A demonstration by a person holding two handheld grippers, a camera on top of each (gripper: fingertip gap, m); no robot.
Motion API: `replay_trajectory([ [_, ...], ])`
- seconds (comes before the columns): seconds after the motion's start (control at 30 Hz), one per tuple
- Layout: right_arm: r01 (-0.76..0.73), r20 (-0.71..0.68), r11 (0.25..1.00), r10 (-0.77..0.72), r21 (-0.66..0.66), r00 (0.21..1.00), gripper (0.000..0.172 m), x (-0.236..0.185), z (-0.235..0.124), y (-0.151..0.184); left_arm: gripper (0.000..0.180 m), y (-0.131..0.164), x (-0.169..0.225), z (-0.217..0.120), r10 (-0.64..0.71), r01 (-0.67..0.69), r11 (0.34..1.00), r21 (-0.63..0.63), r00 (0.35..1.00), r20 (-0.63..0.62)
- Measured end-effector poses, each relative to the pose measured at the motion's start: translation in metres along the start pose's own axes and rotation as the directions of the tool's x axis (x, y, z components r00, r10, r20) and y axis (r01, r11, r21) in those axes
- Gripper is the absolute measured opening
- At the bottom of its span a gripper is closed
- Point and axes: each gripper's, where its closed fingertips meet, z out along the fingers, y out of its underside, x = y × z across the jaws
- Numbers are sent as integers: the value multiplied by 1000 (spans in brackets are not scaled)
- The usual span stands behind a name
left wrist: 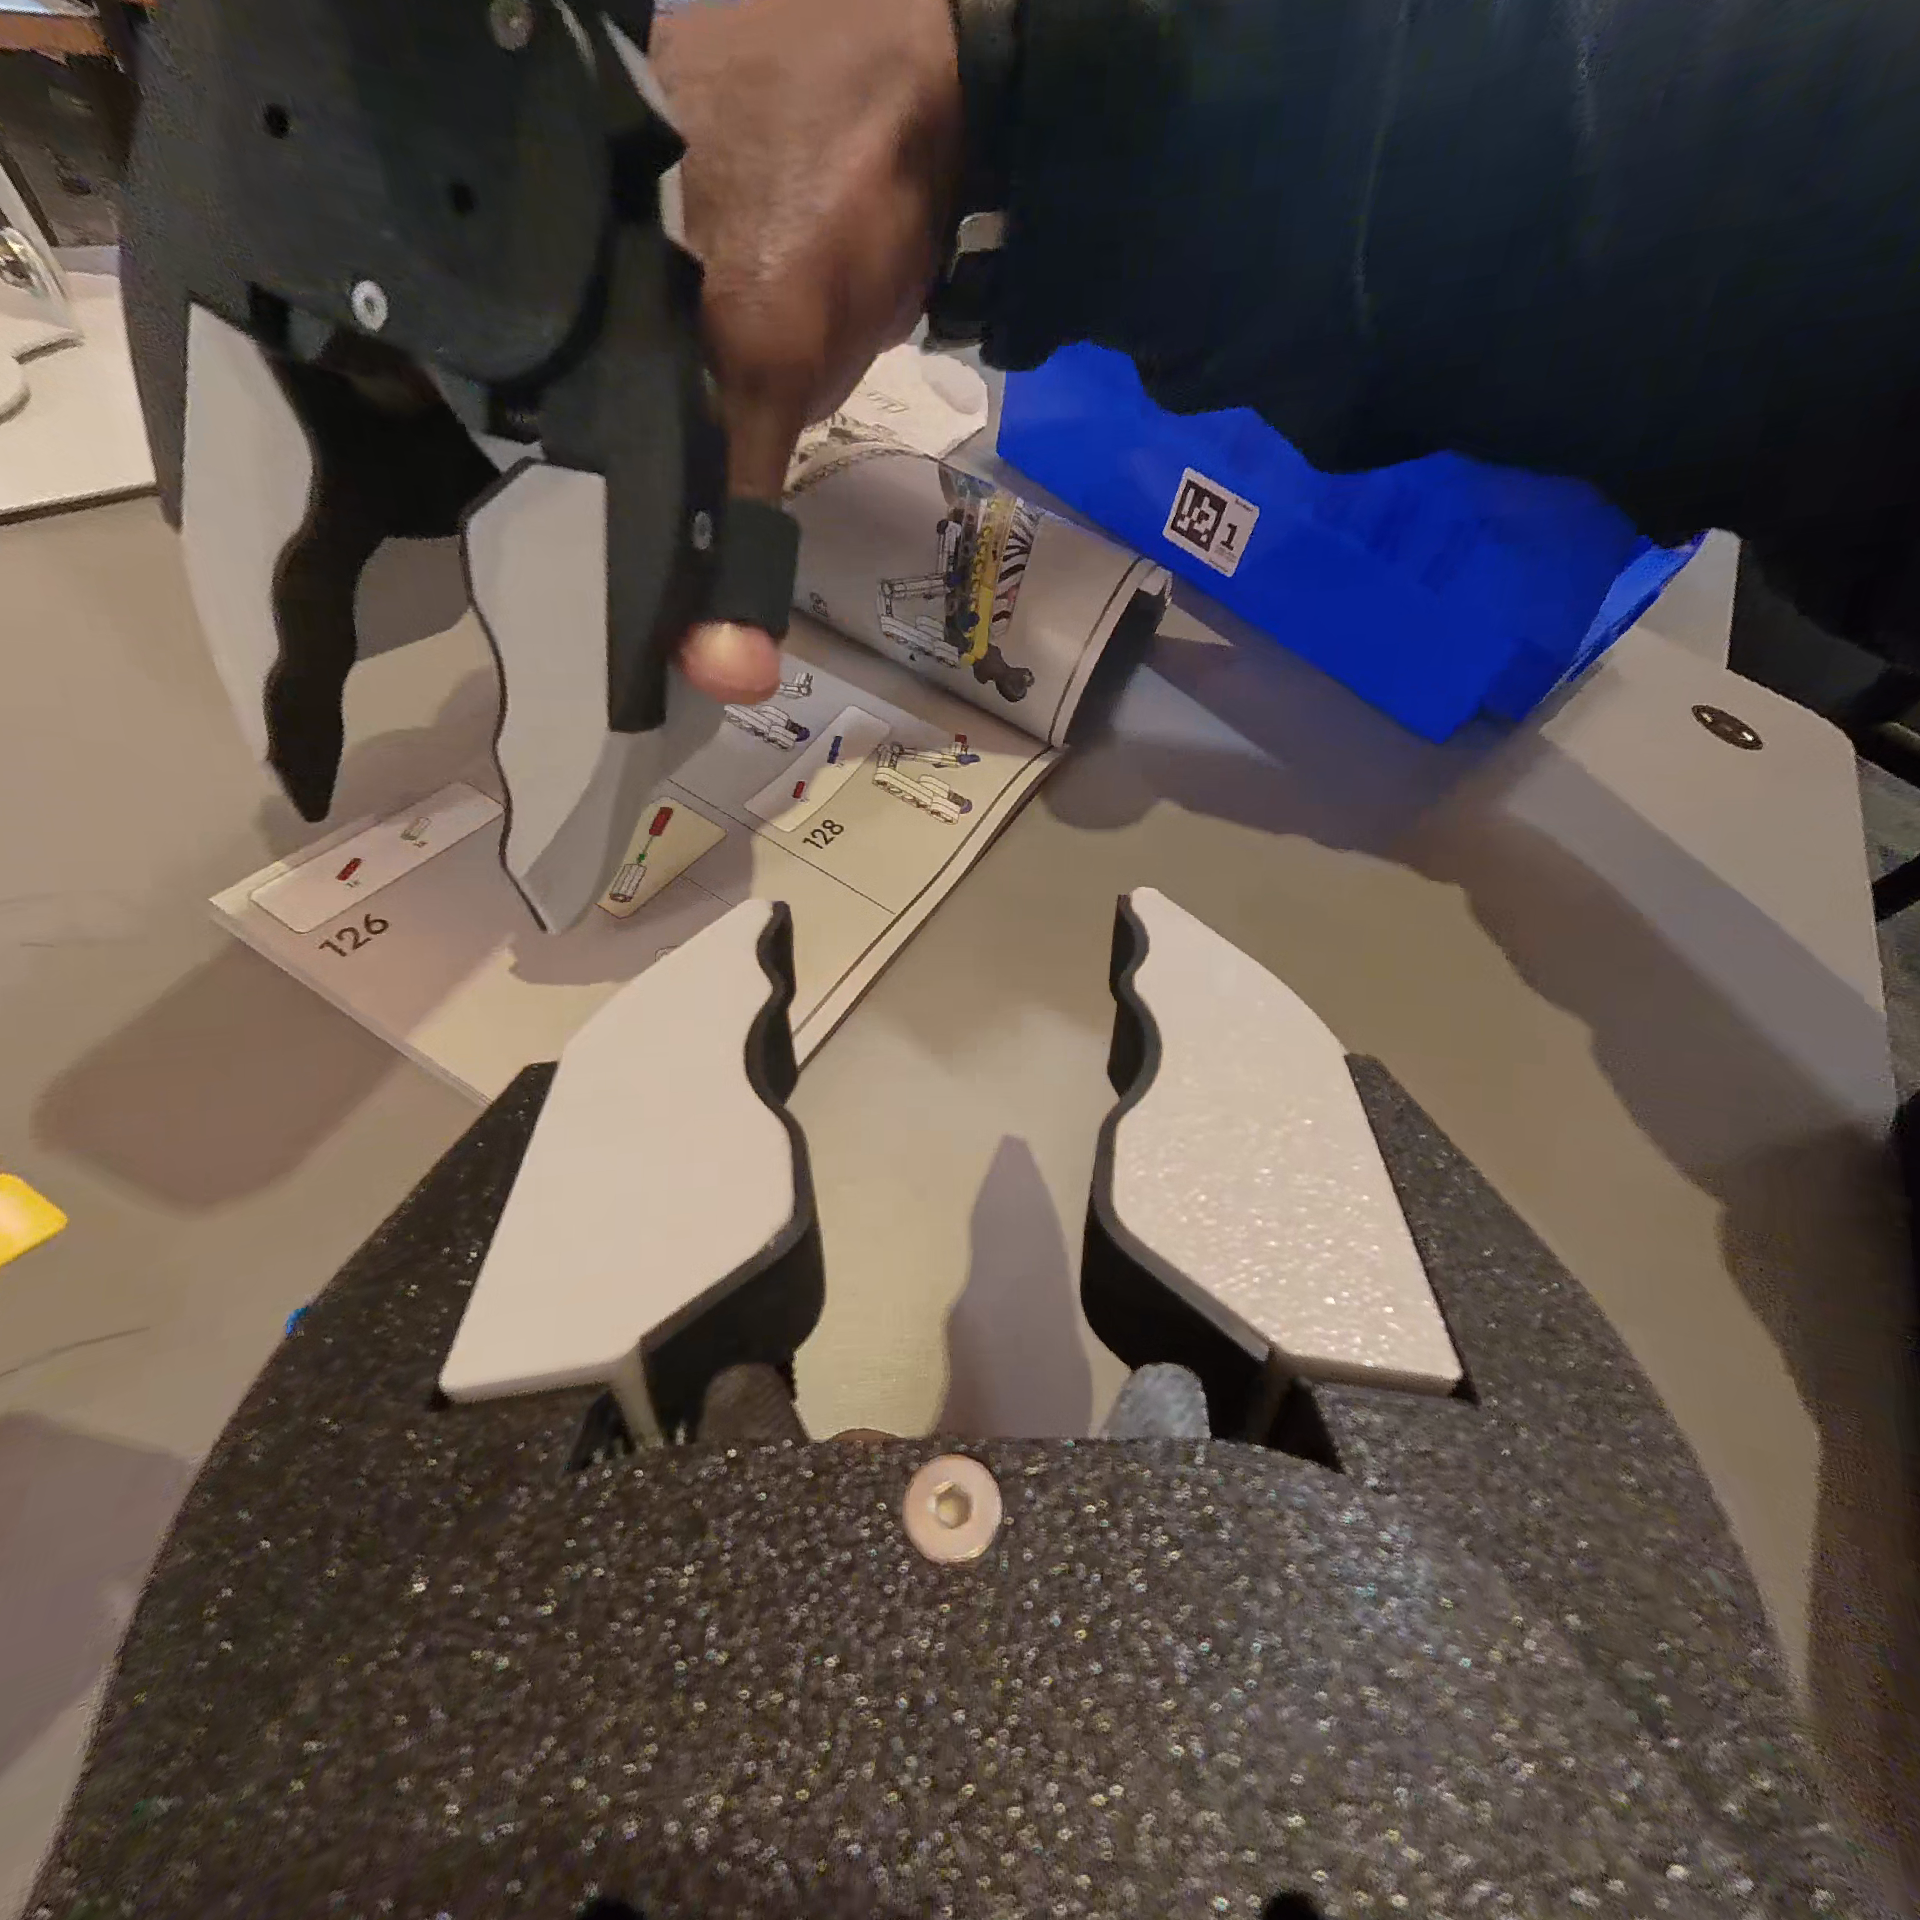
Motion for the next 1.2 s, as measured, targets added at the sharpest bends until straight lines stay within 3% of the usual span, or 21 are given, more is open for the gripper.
replay_trajectory([
  [0.33,-76,37,997,76,9,996,62,3,12,-5,57,1,1,-1,12,-12,1000,-10,1000,-8],
  [0.63,-71,18,997,70,37,997,63,0,2,-9,56,3,-1,-1,5,-5,1000,-18,1000,-1],
  [1.2,-39,9,996,38,78,999,61,-15,-11,-13,59,14,-43,-6,-7,31,994,-107,976,218],
])
